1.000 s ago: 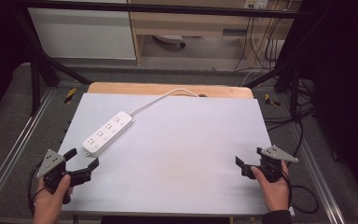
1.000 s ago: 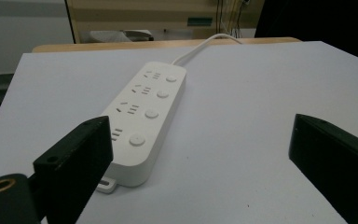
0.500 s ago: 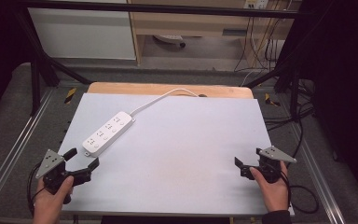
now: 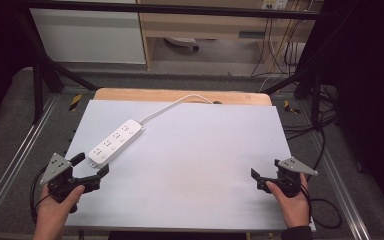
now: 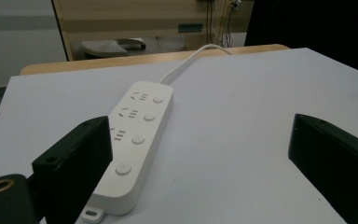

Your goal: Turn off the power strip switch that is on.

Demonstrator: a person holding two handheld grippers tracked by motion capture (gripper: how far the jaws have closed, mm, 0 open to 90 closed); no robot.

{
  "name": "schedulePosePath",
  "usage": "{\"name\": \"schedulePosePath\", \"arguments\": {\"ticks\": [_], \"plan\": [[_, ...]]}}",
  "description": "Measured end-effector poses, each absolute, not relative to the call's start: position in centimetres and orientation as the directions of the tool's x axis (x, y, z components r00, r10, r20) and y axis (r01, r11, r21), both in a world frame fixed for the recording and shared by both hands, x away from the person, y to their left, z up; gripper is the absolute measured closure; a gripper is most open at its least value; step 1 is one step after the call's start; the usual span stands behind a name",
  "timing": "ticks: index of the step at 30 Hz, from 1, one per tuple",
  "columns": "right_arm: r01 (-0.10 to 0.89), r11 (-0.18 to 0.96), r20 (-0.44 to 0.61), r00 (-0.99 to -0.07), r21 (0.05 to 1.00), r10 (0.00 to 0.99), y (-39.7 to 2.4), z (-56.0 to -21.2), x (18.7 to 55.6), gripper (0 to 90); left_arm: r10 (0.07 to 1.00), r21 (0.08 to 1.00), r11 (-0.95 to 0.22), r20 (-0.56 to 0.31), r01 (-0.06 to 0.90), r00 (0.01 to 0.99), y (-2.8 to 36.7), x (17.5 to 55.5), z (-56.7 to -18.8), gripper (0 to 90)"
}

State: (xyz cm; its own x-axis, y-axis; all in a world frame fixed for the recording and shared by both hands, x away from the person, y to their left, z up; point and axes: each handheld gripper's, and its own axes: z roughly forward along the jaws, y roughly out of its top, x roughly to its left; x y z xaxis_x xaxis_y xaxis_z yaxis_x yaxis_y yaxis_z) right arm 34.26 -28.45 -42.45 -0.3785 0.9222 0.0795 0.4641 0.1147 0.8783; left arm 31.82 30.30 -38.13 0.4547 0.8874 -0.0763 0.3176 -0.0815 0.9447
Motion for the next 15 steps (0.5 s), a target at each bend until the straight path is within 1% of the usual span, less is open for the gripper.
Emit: {"name": "schedulePosePath", "arguments": {"ticks": [8, 15], "plan": [[0.472, 0.112, 0.087, -0.381, 0.875, 0.921, -28.3, -42.4, 34.3, 4.0, 0.887, 0.935, -0.105, -0.065, 0.337, 0.457, 29.5, 34.3, -37.3, 6.1], [0.471, 0.119, 0.086, -0.391, 0.874, 0.916, -28.1, -42.2, 34.4, 4.4, 0.885, 0.936, -0.104, -0.067, 0.336, 0.461, 28.6, 36.1, -36.4, 6.1]]}}
